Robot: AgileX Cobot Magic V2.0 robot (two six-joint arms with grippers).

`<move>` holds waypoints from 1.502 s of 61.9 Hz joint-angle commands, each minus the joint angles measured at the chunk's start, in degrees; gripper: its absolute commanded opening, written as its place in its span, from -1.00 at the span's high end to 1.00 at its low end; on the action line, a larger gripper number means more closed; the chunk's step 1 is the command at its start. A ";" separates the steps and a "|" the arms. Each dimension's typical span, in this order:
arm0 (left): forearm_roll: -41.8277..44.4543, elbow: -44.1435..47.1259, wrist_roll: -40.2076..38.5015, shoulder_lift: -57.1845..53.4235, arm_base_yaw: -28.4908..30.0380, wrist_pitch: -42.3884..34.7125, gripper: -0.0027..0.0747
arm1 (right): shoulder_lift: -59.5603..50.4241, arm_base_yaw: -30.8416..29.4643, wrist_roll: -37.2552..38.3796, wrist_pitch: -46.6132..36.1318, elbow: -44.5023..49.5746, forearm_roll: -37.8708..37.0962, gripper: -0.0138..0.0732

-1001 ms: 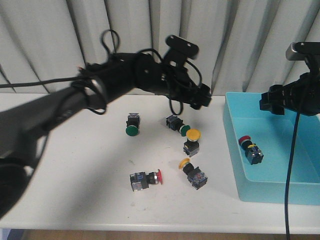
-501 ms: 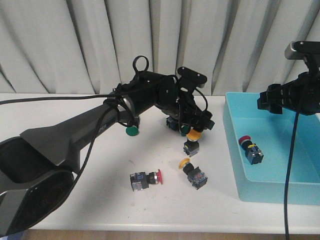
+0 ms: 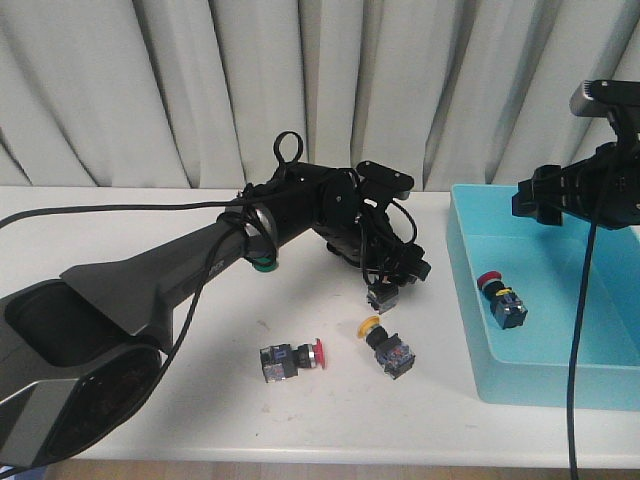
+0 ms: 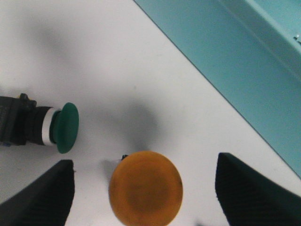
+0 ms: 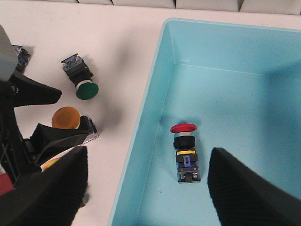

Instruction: Pick red and yellow buttons and place in box

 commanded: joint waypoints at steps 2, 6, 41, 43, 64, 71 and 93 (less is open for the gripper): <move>-1.09 -2.03 -0.55 -4.03 -0.01 -2.75 -0.55 | -2.14 -0.13 -0.52 -2.76 -1.53 1.61 -0.54; -1.03 -2.03 -0.55 -4.03 -0.01 -2.63 -0.50 | -2.14 -0.13 -0.52 -2.76 -1.53 1.82 -0.54; 0.57 -2.03 -0.44 -4.02 0.11 -1.51 -0.11 | -2.14 -0.13 -0.52 -2.59 -1.53 2.11 -0.54; 0.57 -2.03 -0.44 -4.02 0.11 -1.51 -0.11 | -2.14 -0.13 -0.52 -2.59 -1.53 2.11 -0.54; 0.31 -2.03 -0.55 -2.31 0.11 -0.92 -0.11 | -2.14 -0.13 -0.52 -2.52 -1.53 2.27 -0.54; 0.31 -2.03 -0.55 -2.03 0.11 -1.37 -0.11 | -2.14 -0.13 -0.52 -2.52 -1.53 2.32 -0.54; 0.38 -2.03 -0.55 -2.03 0.11 -1.86 0.39 | -2.14 -0.13 -0.52 -2.52 -1.53 2.74 -0.54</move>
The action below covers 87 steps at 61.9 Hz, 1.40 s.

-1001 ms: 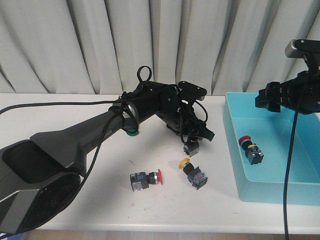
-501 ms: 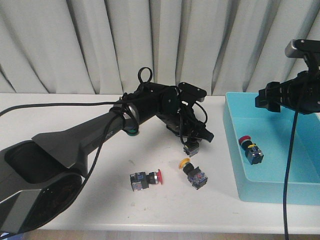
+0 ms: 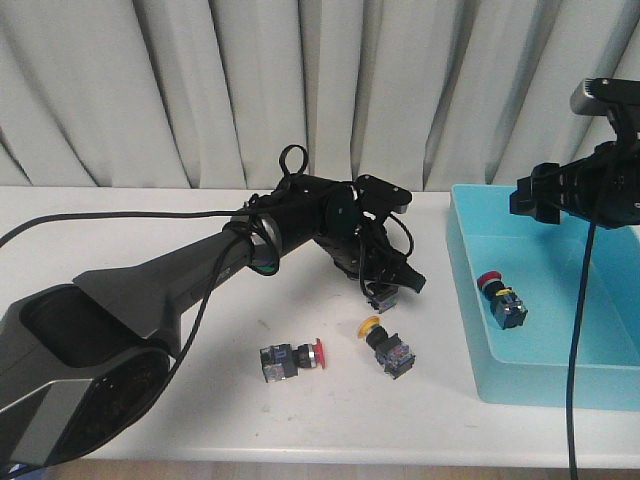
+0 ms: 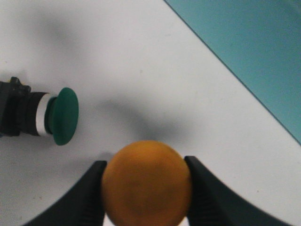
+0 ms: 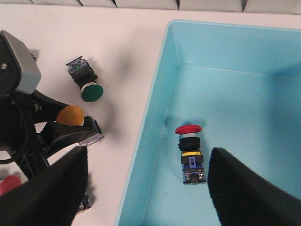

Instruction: Pick red and yellow buttons and place in box

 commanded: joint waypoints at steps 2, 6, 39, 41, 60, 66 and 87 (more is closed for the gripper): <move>-0.73 -1.77 -0.55 -4.16 0.11 -2.32 0.52 | -2.14 -0.13 -0.39 -2.52 -1.53 1.46 -0.54; -0.73 -1.84 -0.55 -4.16 0.11 -2.18 0.80 | -2.14 -0.13 -0.64 -2.52 -1.53 1.46 -0.54; -5.30 -2.44 -1.88 -22.31 3.03 5.73 0.95 | -2.15 -0.13 -43.15 -2.43 5.53 31.20 -0.54; -5.30 -2.37 -2.79 -23.53 3.51 6.38 0.95 | -2.15 -0.13 -49.25 -2.34 6.94 36.21 -0.54; -5.79 1.97 -8.47 -32.49 5.48 10.81 0.95 | -3.77 7.49 -90.20 -4.23 17.73 65.90 -0.54; -8.40 4.12 -8.54 -33.53 5.48 11.54 0.95 | -4.74 11.39 -94.51 -7.56 18.56 67.87 -0.54; -13.98 7.28 -8.48 -33.72 5.14 12.59 0.94 | -6.36 17.92 -94.69 -14.14 18.62 67.81 -0.54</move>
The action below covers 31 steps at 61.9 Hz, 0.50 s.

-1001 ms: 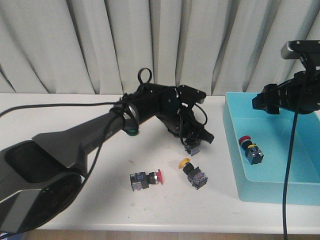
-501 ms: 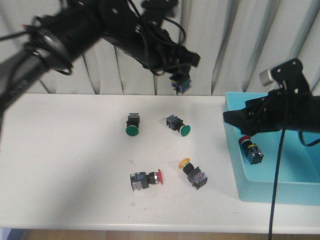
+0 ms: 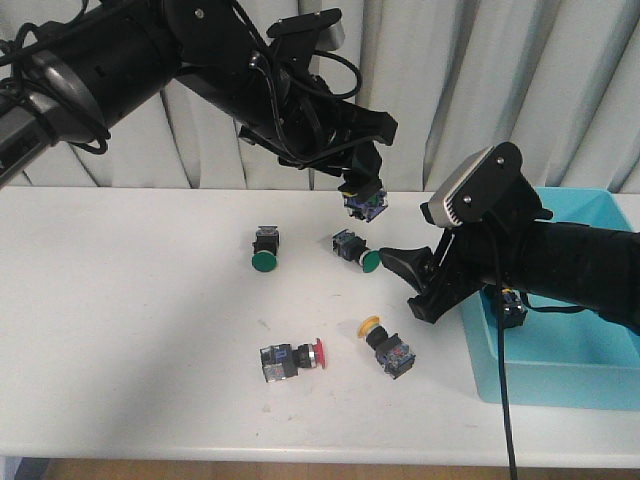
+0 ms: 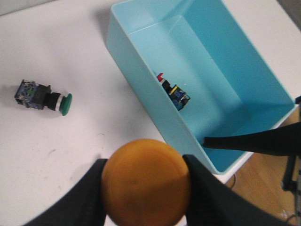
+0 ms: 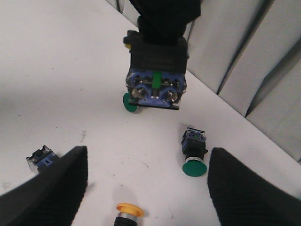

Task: Pick red and yellow buttons and place in box
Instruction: 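Pass the yellow button from the left gripper to the right gripper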

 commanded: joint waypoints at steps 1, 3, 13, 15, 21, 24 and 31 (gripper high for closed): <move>-3.45 -1.32 -0.58 -3.74 -0.51 -2.51 0.94 | -1.89 0.63 -0.72 -0.24 -1.41 1.84 -0.54; -4.10 -1.32 -0.58 -3.74 -0.51 -2.44 0.94 | -1.89 0.68 -0.72 -0.24 -1.41 2.01 -0.54; -7.70 -1.32 0.00 -3.74 -0.96 -2.14 0.94 | -1.89 0.83 -0.72 -0.10 -1.41 3.03 -0.54; -7.99 -1.32 0.00 -3.74 -1.08 -2.14 0.93 | -1.89 0.83 -0.78 -0.10 -1.41 3.45 -0.54; -7.93 -1.32 0.00 -3.74 -1.73 -2.09 0.93 | -1.89 0.83 -1.61 -0.11 -1.41 4.87 -0.54; -7.93 -1.32 0.00 -3.74 -2.21 -2.09 0.93 | -1.89 0.83 -2.08 -0.11 -1.41 5.67 -0.54; -7.92 -1.32 0.00 -3.68 -2.91 -1.88 0.92 | -1.89 0.83 -3.59 -0.03 -1.41 7.91 -0.54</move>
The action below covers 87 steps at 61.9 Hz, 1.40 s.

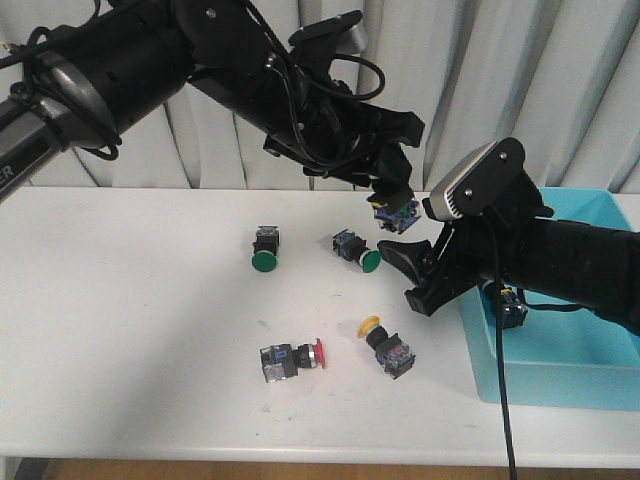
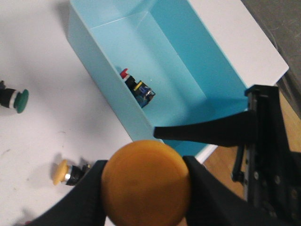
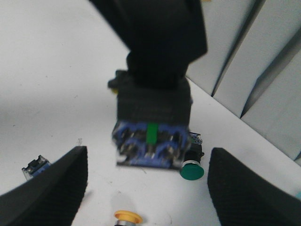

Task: Pick red and yellow buttons and place in box
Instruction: 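Pass the yellow button from the left gripper to the right gripper, then lower the yellow button into the blue box beside the red one, release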

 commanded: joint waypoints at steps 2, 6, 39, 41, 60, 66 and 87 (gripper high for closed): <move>-2.72 -1.32 -0.05 -3.68 -0.90 -2.30 0.92 | -1.87 0.12 -2.31 1.15 -1.41 4.77 -0.54; -2.78 -1.32 -0.05 -3.68 -1.23 -2.23 0.92 | -1.87 0.12 -3.01 1.28 -1.41 6.31 -0.54; -2.75 -1.32 -0.05 -3.68 -3.82 -2.23 0.90 | -1.87 0.12 -4.56 6.26 -1.41 8.67 0.36; -2.67 -1.32 -0.05 -3.68 -3.82 -2.23 0.89 | -1.87 0.12 -4.56 6.60 -1.41 8.67 0.49; -2.67 -1.32 2.24 -3.68 -3.82 -2.47 0.54 | -1.87 0.12 -4.47 6.66 -1.41 8.67 0.70; -2.67 -1.32 3.60 -3.68 -3.82 -2.59 0.31 | -1.87 0.12 -4.54 6.66 -1.41 8.67 0.70; -2.63 -1.32 5.17 -3.89 -3.82 -2.72 -0.38 | -1.87 0.12 -4.04 3.12 -1.41 8.67 0.69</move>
